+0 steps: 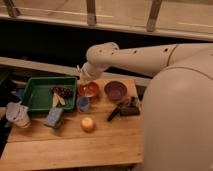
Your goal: Place fork in red bowl
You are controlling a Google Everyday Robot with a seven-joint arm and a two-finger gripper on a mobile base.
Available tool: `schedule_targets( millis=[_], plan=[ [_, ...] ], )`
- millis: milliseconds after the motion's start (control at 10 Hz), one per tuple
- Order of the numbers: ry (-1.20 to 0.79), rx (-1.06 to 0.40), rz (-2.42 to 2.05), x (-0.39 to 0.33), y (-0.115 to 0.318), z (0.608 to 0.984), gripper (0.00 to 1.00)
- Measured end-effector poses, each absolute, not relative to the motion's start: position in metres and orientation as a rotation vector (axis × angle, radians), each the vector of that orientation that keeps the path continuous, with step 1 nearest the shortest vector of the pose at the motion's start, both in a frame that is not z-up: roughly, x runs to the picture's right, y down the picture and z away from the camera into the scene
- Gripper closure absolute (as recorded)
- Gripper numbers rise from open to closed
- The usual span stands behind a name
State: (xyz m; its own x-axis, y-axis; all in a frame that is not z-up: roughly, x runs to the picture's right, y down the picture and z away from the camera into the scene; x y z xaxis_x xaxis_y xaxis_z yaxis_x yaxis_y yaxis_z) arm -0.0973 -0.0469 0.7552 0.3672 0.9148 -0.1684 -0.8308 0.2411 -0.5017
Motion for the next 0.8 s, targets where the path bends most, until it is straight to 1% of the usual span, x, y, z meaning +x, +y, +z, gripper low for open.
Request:
schedule_targets(
  millis=[600,800],
  plan=[
    [-0.205,-0.589,1.194,-0.115,-0.051,0.773,1.00],
    [-0.203,-0.561,1.212,-0.104,-0.065,0.784,1.00]
  ],
)
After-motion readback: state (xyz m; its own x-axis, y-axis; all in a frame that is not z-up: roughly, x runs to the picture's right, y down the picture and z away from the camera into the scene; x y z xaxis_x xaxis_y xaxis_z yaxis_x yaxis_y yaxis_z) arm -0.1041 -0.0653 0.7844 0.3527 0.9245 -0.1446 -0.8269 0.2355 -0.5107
